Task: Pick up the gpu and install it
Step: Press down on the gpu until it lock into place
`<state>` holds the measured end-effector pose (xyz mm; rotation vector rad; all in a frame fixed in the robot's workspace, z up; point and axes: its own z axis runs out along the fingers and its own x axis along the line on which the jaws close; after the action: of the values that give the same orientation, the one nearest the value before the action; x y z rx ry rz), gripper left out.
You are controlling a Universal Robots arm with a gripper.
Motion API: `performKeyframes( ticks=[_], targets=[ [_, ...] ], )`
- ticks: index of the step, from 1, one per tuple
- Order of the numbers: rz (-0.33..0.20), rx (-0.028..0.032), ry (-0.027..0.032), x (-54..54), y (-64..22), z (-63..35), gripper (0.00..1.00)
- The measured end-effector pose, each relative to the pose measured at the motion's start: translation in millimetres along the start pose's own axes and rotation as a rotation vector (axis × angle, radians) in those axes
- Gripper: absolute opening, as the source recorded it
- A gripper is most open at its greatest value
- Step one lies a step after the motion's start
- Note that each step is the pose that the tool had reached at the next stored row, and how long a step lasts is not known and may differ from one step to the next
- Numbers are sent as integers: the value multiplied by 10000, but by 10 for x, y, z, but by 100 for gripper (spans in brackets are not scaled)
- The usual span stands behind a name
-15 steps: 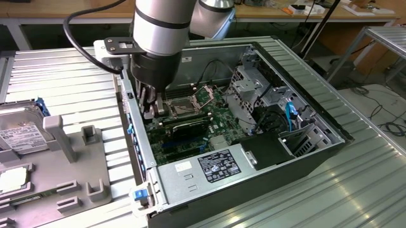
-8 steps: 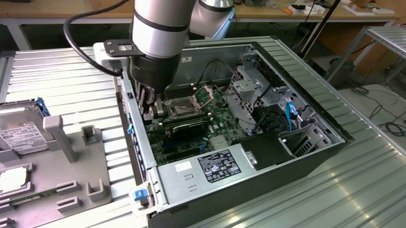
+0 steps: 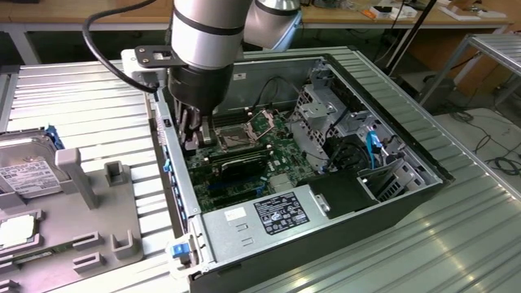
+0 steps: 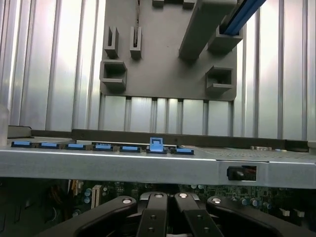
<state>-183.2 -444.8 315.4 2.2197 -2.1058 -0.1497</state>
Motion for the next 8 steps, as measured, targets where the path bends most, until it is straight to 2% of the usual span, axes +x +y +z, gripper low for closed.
performKeyframes(
  ticks=[2, 5, 6, 7, 8],
  targets=[
    [-3, 28, -22, -5, -7, -10, 11],
    [-17, 62, -134, -26, -9, -6, 11],
    [-19, 62, -139, -80, -12, 2, 11],
    [-22, 65, -170, -112, -15, 10, 11],
    [-20, 63, -157, -108, -16, 22, 11]
  ],
)
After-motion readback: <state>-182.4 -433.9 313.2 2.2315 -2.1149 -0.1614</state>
